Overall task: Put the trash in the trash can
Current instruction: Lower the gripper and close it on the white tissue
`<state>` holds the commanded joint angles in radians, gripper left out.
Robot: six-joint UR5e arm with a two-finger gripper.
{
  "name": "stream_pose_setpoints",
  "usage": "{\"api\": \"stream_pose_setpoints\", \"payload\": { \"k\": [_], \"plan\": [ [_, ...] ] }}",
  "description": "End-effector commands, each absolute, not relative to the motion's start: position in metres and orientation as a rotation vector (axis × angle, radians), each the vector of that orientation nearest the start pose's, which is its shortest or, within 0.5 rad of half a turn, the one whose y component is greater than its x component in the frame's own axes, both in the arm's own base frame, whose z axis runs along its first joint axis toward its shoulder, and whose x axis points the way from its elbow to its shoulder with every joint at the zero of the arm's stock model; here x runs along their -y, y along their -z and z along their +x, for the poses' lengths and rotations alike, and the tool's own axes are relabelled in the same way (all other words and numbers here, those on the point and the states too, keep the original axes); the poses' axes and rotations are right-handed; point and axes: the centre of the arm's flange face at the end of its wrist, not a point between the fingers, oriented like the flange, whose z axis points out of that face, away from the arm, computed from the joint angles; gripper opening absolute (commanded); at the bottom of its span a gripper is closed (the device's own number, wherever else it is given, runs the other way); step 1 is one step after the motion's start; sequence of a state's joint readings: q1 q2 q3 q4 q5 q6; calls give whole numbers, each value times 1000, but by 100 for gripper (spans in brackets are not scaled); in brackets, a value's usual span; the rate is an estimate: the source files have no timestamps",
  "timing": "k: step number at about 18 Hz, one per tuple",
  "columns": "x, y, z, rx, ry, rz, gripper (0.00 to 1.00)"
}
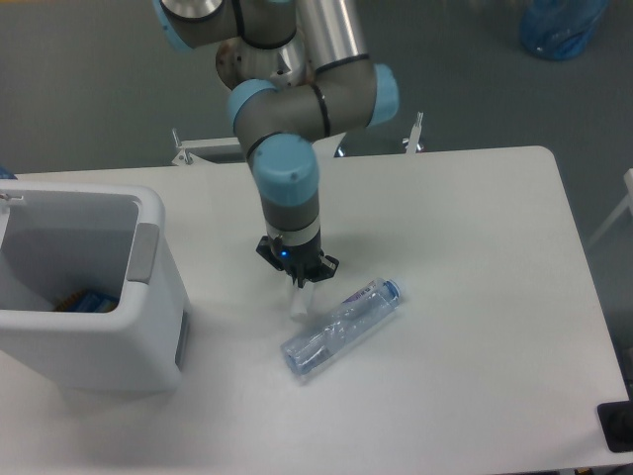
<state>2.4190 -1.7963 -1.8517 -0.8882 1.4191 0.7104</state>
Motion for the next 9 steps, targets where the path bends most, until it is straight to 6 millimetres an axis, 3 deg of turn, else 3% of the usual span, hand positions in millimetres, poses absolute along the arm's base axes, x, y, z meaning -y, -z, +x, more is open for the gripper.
{"api": "stream_pose_setpoints", "payload": {
  "k": [3, 9],
  "plan": [
    [-493, -349, -331, 320, 40, -2749, 0],
    [-518, -436, -349, 532, 333, -2383, 0]
  ]
}}
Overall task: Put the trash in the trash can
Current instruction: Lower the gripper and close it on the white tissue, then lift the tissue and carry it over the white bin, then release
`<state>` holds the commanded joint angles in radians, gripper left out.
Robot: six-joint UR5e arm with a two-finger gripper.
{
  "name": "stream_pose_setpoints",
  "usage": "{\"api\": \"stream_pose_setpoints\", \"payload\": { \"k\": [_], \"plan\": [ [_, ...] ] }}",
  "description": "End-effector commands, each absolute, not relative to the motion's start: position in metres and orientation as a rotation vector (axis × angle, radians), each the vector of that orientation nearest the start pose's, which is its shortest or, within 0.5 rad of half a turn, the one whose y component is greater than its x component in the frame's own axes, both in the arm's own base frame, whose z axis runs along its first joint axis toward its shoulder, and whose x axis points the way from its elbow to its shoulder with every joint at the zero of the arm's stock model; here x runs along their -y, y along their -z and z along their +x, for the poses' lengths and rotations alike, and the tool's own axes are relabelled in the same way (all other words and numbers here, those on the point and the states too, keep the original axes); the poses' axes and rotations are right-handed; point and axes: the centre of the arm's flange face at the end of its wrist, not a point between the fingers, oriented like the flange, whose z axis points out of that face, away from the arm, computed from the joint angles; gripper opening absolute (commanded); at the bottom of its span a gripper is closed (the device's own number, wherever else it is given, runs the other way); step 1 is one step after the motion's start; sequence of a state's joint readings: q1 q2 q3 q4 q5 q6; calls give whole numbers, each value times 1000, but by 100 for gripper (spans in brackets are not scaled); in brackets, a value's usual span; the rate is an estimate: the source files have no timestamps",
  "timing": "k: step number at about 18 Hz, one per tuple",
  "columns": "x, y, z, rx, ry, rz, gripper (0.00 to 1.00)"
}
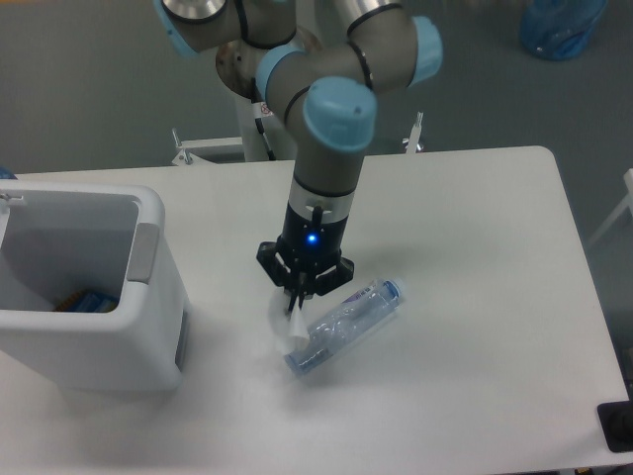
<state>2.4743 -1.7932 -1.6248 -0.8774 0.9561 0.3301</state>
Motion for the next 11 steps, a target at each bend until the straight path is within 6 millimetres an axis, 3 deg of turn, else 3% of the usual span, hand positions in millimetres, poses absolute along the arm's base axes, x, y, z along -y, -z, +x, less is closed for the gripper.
{"api": "stream_pose_setpoints", "payload": {
  "k": [4, 6, 7, 8, 9, 11],
  "plan": [
    [-529, -499, -352, 597, 380, -2252, 0],
    [-532, -526, -343, 595, 403, -2208, 0],
    [-528, -550, -327, 560, 397, -2182, 0],
    [-528, -561, -311, 526, 397, -2176, 0],
    [-535, -568, -284, 474, 409, -2184, 0],
    [-545, -570, -258, 424, 429, -2196, 0]
  ]
}}
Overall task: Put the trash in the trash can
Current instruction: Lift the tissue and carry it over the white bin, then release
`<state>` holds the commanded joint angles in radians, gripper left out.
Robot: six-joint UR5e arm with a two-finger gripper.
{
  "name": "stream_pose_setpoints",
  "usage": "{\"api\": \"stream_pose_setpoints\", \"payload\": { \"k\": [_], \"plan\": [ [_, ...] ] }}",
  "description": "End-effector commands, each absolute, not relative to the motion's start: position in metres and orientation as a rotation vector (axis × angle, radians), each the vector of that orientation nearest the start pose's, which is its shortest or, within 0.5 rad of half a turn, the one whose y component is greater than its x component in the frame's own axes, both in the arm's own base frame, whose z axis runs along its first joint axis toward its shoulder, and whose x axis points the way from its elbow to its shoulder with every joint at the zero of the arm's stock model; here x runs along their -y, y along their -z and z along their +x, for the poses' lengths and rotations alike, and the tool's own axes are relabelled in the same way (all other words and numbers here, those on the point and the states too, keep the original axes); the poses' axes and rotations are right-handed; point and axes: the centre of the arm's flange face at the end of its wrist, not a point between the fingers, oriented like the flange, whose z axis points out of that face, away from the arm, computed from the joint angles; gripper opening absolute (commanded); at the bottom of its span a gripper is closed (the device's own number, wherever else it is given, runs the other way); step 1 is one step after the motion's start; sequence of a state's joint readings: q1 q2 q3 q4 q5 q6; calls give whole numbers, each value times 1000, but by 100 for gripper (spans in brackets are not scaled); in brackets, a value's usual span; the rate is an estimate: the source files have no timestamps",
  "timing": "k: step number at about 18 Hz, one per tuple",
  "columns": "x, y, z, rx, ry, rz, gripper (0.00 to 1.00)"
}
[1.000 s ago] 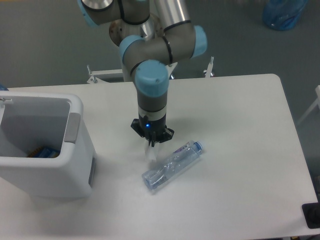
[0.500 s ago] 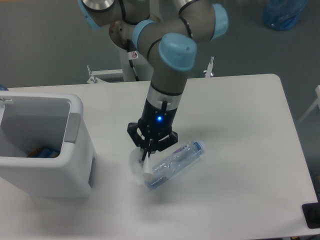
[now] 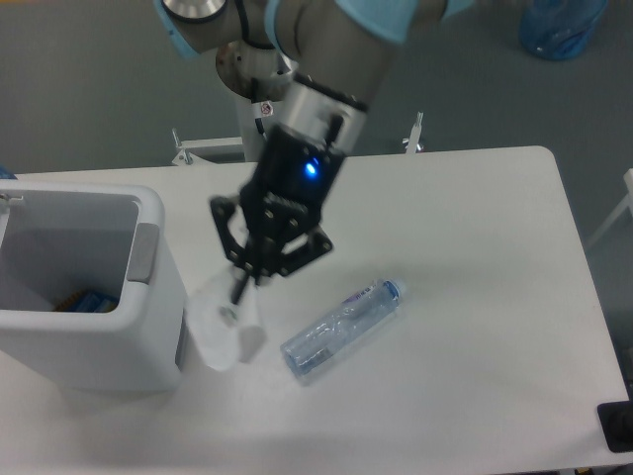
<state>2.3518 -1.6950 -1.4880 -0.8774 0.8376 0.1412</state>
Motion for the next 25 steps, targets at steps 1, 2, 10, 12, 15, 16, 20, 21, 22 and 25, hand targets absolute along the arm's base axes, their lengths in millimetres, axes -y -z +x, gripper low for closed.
{"api": "stream_pose_setpoints", "payload": {
  "k": [1, 2, 10, 12, 15, 16, 20, 21, 22, 25],
  "plan": [
    [-549, -566, -247, 408, 444, -2207, 0],
    [-554, -555, -236, 399, 466, -2226, 0],
    [-554, -533, -196, 352, 512, -2271, 100],
    [-553, -536, -195, 349, 508, -2268, 100],
    [-554, -534, -198, 339, 500, -2271, 100],
    [-553, -532, -202, 336, 492, -2273, 100],
    [-539, -523, -252, 321, 401, -2271, 100],
    [-538, -511, -271, 302, 376, -2282, 100],
    [-537, -501, -286, 278, 355, -2292, 100],
    [-525, -475, -334, 191, 271, -2312, 100]
  ]
}}
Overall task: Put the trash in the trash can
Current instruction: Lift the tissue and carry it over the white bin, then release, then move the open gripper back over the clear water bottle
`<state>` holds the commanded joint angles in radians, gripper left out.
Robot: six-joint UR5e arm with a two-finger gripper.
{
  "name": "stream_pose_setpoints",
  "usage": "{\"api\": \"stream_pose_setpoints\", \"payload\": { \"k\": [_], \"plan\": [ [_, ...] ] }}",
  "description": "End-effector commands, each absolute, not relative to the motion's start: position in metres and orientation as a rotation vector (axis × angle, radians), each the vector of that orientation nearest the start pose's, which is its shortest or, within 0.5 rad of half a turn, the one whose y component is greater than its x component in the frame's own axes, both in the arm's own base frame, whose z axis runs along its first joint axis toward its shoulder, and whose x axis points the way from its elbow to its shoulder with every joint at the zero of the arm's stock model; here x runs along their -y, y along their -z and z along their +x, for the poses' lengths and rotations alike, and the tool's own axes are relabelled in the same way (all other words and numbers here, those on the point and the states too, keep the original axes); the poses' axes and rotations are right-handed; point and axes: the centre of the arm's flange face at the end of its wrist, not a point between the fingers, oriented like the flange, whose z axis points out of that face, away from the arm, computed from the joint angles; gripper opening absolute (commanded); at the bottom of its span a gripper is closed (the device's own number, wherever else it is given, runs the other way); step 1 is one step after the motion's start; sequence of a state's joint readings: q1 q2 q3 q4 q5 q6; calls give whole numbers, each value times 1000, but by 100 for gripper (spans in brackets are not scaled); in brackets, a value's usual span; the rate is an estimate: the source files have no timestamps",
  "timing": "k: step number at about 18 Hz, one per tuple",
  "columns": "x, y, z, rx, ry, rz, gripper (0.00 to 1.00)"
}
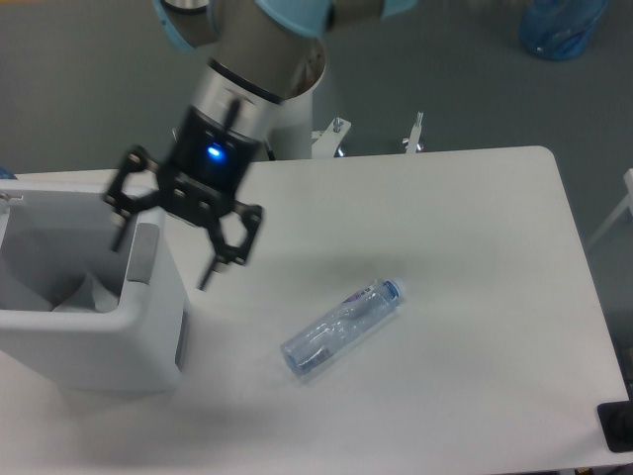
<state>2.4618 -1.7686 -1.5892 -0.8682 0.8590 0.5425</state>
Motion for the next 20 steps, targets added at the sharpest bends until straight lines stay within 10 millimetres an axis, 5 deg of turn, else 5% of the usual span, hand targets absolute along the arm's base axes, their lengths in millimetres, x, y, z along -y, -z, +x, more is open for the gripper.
{"api": "stream_pose_setpoints", "payload": {
  "k": [3, 6, 10, 13, 20],
  "plan": [
    [-507, -453, -355, 162, 245, -2333, 100],
    [-487, -400, -388, 238, 275, -2387, 100],
    [-473, -354, -405, 178, 147, -2558, 100],
    [-480, -331, -411, 162, 69, -2674, 100],
    [-530, -277, -376, 14, -68, -2910, 100]
  ]
}}
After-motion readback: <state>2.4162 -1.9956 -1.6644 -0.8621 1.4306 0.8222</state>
